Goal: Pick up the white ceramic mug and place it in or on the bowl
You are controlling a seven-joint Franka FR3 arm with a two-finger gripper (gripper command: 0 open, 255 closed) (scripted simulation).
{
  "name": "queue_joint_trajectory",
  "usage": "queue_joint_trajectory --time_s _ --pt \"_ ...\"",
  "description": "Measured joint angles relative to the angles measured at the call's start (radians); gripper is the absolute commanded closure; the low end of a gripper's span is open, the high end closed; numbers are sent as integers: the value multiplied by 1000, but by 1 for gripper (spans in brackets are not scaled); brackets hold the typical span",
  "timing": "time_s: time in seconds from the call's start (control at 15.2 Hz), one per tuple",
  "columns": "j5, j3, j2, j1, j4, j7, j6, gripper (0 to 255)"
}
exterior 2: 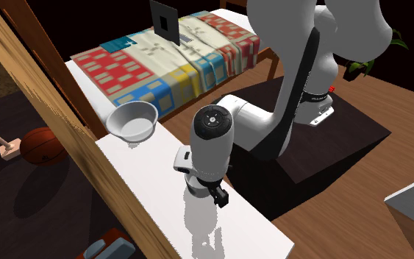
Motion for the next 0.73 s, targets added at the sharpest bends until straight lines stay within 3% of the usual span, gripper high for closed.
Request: queue_joint_trajectory --time_s 0.2,0.26,0.73 --pt "-1 -1 2 0 1 1 1 0" --pt "-1 -1 2 1 1 1 1 255" --pt "-1 0 2 1 1 1 1 255"
